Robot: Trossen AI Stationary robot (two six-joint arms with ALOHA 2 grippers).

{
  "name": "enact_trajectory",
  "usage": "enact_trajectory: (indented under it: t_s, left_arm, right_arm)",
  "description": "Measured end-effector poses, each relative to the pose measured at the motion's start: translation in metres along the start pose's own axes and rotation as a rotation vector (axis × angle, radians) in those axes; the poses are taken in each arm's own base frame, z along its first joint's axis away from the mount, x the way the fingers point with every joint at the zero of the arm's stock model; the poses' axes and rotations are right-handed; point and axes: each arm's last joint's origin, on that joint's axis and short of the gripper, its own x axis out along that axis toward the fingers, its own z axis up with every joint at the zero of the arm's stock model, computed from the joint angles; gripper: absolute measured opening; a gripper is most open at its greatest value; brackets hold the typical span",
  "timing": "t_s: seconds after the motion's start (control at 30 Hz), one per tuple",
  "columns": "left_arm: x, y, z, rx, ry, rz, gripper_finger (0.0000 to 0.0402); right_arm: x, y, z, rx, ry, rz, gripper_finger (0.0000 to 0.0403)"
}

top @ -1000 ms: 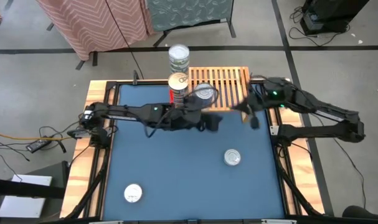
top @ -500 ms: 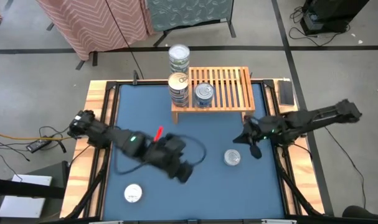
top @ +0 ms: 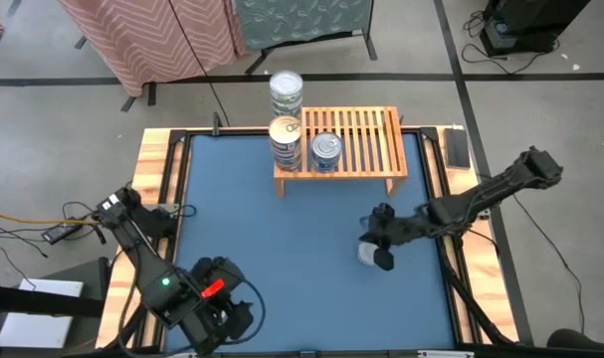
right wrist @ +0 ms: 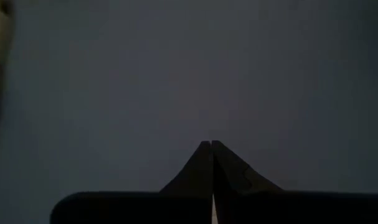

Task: Stack canned seafood by type on shelf
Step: Adjust the stacked dark blue tuna cans on the shelf

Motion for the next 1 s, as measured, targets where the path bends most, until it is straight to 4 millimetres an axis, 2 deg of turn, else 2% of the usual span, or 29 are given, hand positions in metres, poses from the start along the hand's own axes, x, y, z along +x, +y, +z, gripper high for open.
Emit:
enact_trajectory:
  t_s: [0.13, 0.23, 0.3, 0.47, 0.6, 0.73, 0.87, 1.0]
  left_arm:
    - [0.02, -0.008, -0.013, -0.019, -0.011, -0.07, 0.0344]
    - [0.04, -0.013, -0.02, -0.045, -0.003, -0.126, 0.0344]
    - [0.052, -0.015, -0.021, -0.056, 0.004, -0.162, 0.0344]
    - [0.07, -0.02, -0.019, -0.094, 0.0, -0.265, 0.0344]
    - [0.073, -0.023, -0.017, -0.062, 0.0, -0.32, 0.0344]
    - [0.075, -0.024, -0.014, -0.044, -0.008, -0.324, 0.0344]
    - [0.076, -0.023, -0.013, -0.045, -0.029, -0.31, 0.0344]
    - [0.076, -0.022, -0.012, -0.055, -0.067, -0.301, 0.0344]
  right_arm:
    - [0.018, 0.013, -0.018, 0.012, 0.094, -0.044, 0.0]
    - [0.025, 0.024, -0.02, -0.018, 0.104, -0.029, 0.0]
    - [0.028, 0.027, -0.01, -0.036, 0.1, -0.042, 0.0]
    - [0.026, 0.035, 0.038, -0.134, 0.009, -0.084, 0.0]
    - [0.017, 0.022, 0.078, -0.229, -0.092, -0.247, 0.0]
    - [0.006, -0.006, 0.113, -0.257, -0.15, -0.338, 0.0]
    - [0.004, -0.036, 0.128, -0.263, -0.138, -0.426, 0.0]
    - [0.004, -0.049, 0.133, -0.29, -0.126, -0.413, 0.0]
